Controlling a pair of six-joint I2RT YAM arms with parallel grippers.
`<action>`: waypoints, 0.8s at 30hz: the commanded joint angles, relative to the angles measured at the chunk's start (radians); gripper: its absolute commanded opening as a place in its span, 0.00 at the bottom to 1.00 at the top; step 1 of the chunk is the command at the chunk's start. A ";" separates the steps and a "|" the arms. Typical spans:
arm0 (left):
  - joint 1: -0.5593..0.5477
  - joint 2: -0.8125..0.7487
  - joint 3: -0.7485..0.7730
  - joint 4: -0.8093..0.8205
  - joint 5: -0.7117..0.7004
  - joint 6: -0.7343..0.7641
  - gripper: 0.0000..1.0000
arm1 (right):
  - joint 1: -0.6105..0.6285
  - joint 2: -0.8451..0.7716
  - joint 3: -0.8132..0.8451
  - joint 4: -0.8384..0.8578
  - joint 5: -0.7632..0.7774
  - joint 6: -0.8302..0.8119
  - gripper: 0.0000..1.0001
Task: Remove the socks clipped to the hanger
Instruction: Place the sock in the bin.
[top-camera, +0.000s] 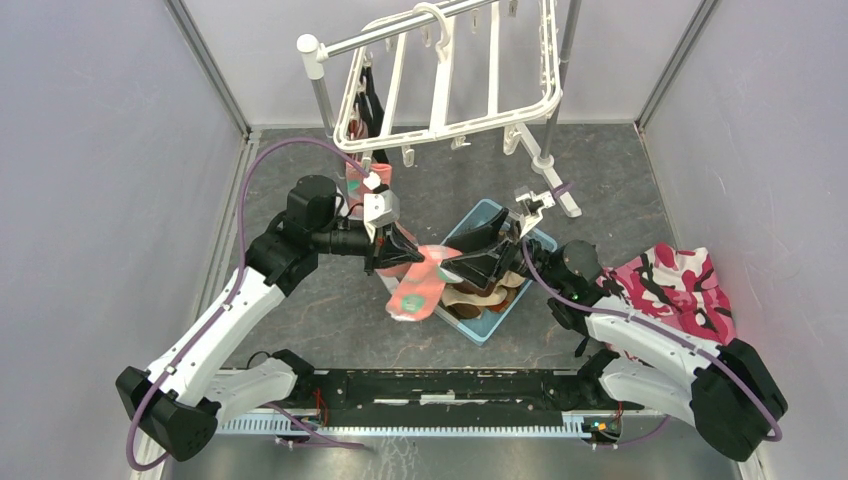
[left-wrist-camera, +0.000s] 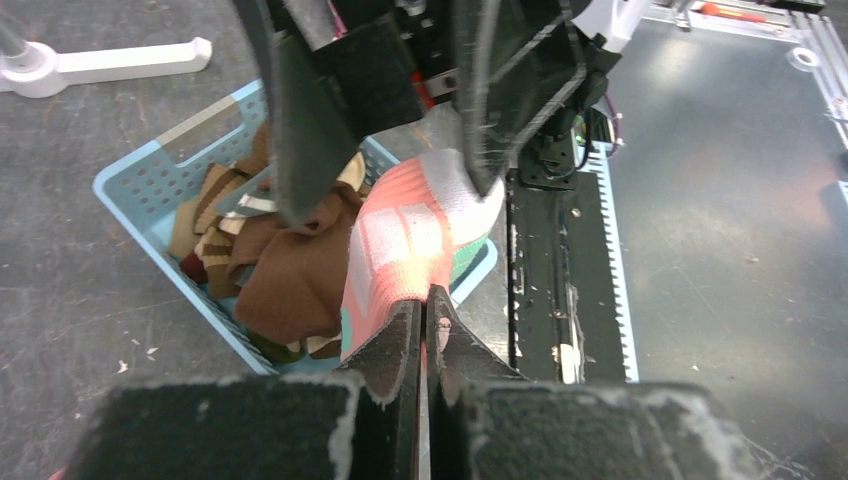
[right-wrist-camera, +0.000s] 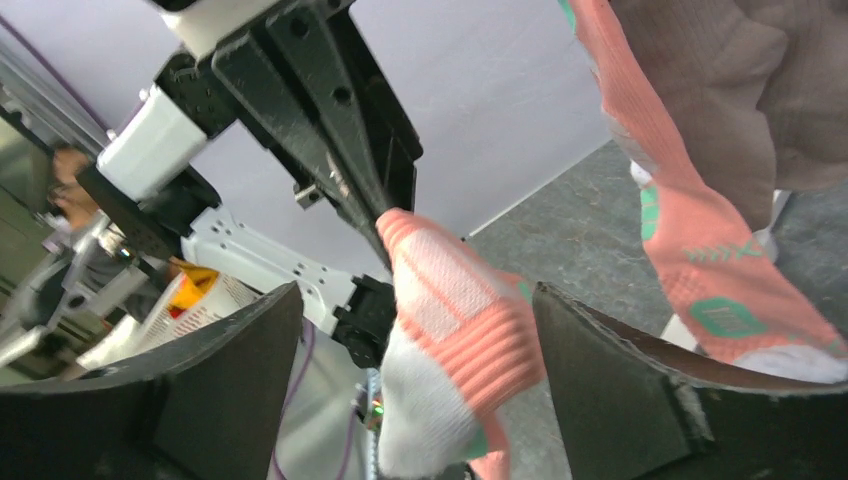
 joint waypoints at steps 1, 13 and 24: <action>-0.003 0.003 0.041 0.113 -0.038 -0.079 0.02 | -0.001 -0.035 0.021 -0.100 -0.056 -0.125 0.83; -0.005 0.010 0.048 0.130 -0.087 -0.159 0.39 | 0.018 -0.063 0.146 -0.445 0.086 -0.312 0.00; 0.027 -0.069 0.092 -0.074 -0.203 -0.063 1.00 | -0.226 -0.036 0.169 -0.992 0.251 -0.452 0.00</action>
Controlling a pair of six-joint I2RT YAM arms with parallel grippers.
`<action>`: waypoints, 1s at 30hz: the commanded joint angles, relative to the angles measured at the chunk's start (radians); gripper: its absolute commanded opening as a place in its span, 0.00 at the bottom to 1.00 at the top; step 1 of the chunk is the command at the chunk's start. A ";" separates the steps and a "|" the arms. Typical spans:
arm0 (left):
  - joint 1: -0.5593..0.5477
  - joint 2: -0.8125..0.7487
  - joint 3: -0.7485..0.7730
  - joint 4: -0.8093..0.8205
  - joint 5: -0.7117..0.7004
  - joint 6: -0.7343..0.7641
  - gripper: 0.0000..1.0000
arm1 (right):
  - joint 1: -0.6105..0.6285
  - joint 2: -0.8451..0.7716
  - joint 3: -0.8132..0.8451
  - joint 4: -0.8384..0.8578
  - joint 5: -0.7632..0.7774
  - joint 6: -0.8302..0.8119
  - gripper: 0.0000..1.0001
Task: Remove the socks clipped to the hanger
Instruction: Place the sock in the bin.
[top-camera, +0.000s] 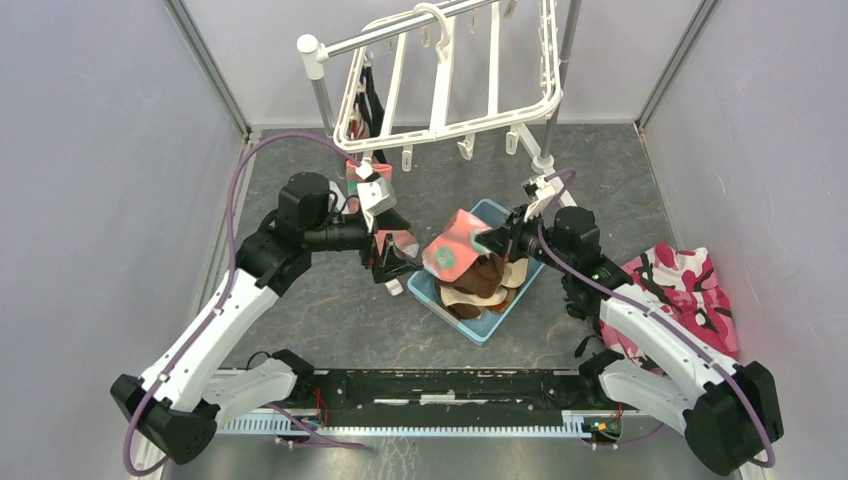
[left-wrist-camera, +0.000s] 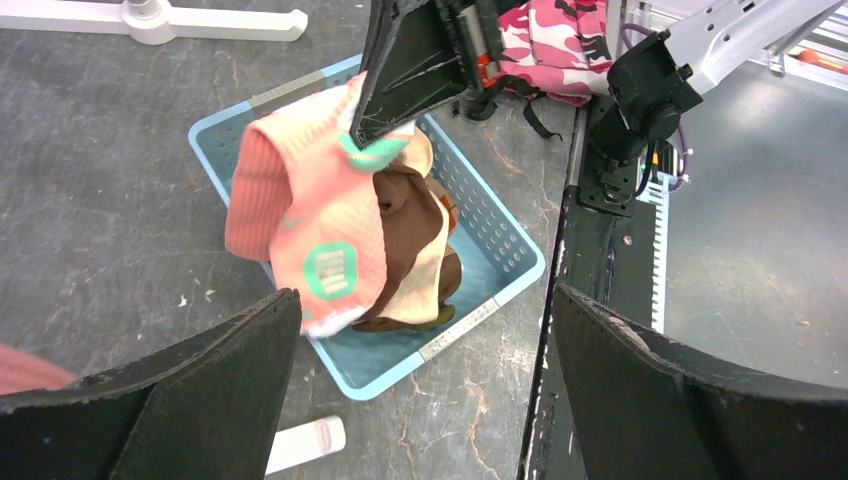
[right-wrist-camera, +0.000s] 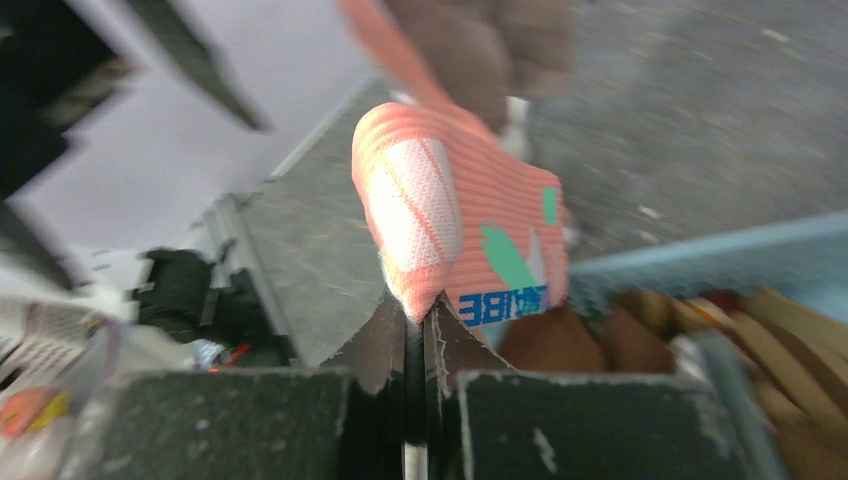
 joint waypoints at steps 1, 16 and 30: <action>0.019 -0.067 0.039 -0.016 -0.036 -0.004 1.00 | -0.072 0.031 -0.011 -0.240 0.111 -0.076 0.00; 0.048 -0.077 0.129 0.031 -0.212 -0.102 1.00 | -0.071 0.054 0.129 -0.483 0.572 -0.258 0.00; 0.068 -0.075 0.140 0.006 -0.210 -0.154 1.00 | -0.070 -0.027 0.305 -0.553 0.487 -0.229 0.66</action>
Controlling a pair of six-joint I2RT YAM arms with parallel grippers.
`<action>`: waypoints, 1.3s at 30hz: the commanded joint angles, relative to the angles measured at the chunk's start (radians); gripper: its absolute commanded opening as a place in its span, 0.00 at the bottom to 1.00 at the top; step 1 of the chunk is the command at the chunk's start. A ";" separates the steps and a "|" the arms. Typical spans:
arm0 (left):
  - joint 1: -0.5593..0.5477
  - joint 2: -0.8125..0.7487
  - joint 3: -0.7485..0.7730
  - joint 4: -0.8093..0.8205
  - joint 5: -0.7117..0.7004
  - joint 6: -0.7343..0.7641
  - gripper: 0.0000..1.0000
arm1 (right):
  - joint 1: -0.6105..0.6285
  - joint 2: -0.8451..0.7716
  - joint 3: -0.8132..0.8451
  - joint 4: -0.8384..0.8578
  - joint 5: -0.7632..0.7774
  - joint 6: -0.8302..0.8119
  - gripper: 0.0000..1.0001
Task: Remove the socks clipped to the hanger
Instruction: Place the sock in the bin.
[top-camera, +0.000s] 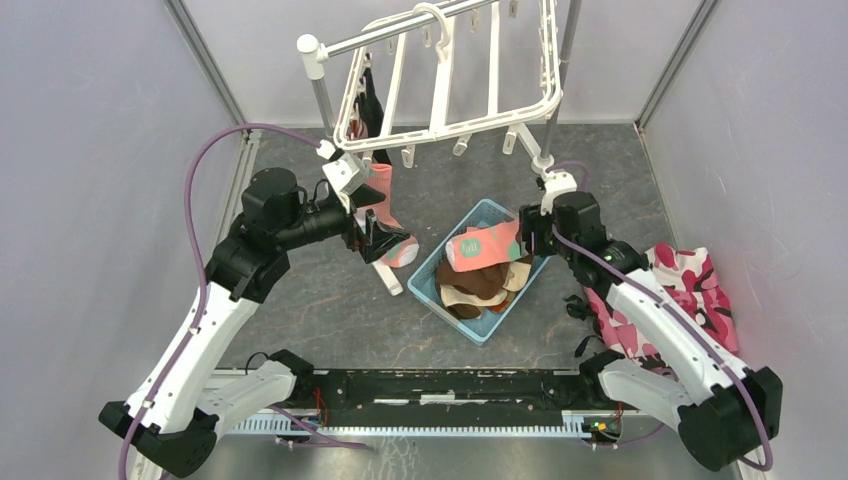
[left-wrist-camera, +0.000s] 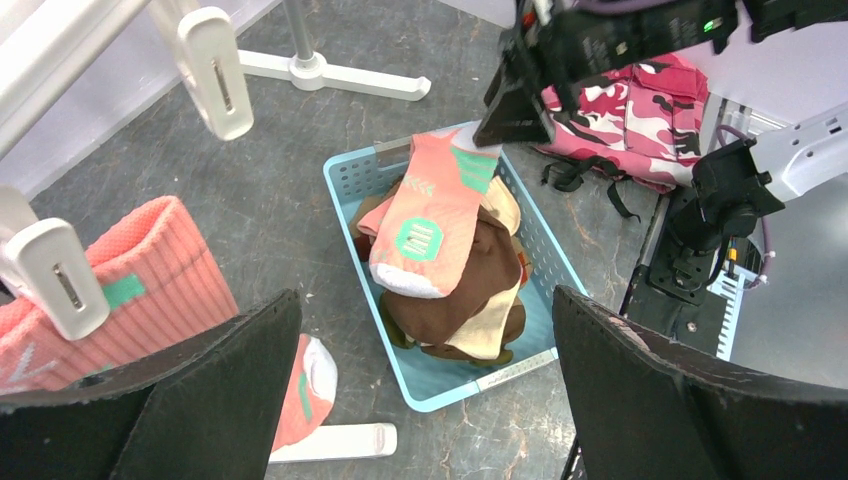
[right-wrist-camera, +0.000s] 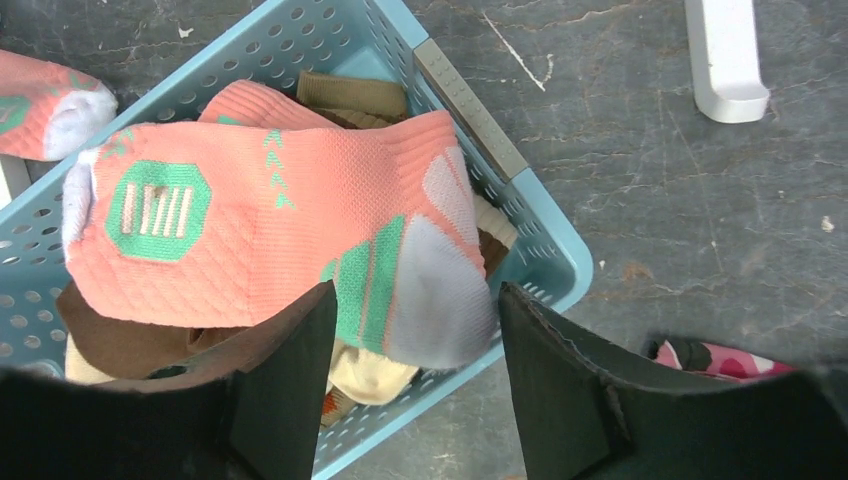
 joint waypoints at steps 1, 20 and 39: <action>0.023 0.007 0.050 0.000 -0.019 -0.070 1.00 | 0.003 -0.082 0.115 0.038 -0.039 0.043 0.64; 0.186 0.003 0.116 -0.163 -0.017 -0.044 1.00 | -0.048 0.357 -0.360 0.823 -0.427 0.370 0.11; 0.361 0.108 0.260 -0.252 0.029 0.016 1.00 | 0.299 0.230 0.001 0.881 -0.377 -0.015 0.85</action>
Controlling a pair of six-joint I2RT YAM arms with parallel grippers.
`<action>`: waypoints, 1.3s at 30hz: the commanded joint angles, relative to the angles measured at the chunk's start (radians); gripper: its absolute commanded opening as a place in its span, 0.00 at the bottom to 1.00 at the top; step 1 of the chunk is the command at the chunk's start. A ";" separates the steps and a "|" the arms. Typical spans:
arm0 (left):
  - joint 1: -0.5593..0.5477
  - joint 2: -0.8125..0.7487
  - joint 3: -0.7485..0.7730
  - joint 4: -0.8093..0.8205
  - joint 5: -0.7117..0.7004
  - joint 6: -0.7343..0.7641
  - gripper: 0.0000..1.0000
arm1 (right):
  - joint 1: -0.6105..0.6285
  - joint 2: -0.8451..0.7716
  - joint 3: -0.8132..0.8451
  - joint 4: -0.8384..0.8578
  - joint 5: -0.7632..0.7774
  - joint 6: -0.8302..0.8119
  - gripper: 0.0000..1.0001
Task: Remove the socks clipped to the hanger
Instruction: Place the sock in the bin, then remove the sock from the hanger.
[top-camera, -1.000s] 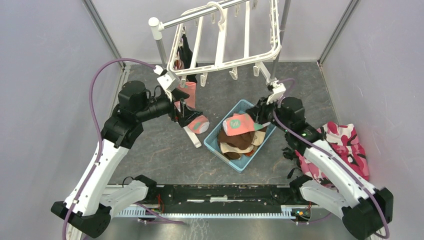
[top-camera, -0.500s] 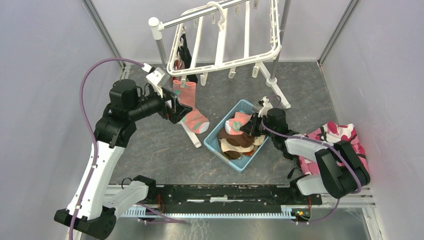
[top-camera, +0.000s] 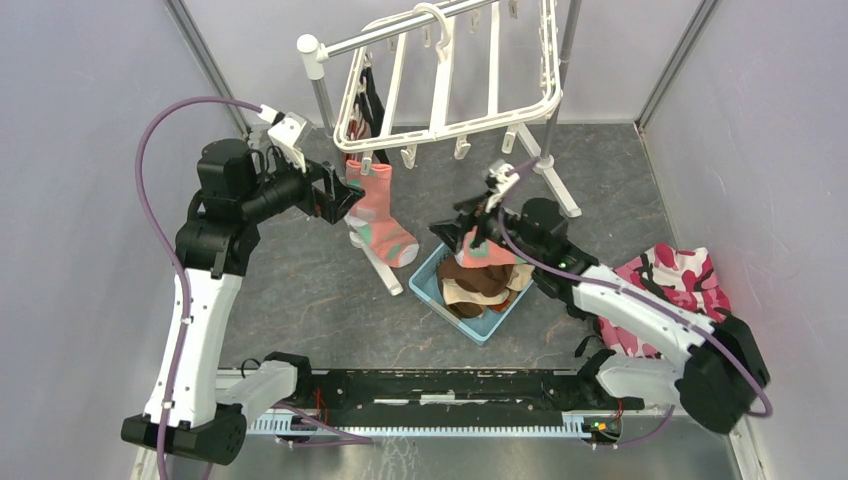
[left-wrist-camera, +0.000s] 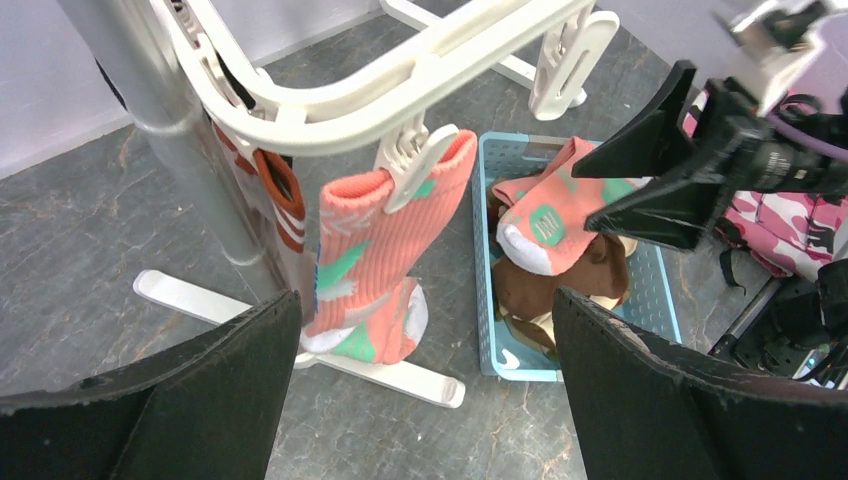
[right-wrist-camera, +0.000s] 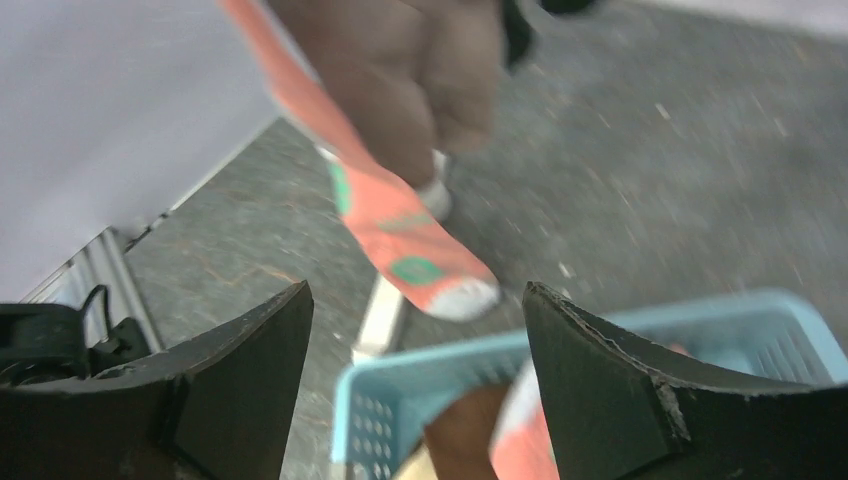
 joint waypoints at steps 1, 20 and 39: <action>0.045 0.062 0.105 -0.101 0.056 0.053 1.00 | 0.072 0.154 0.106 0.180 -0.094 -0.149 0.85; 0.161 0.081 0.126 -0.193 0.244 0.029 1.00 | 0.200 0.585 0.295 0.574 -0.164 -0.102 0.27; 0.161 -0.030 -0.204 0.157 0.442 -0.220 0.98 | 0.227 0.069 -0.077 0.377 -0.113 0.044 0.00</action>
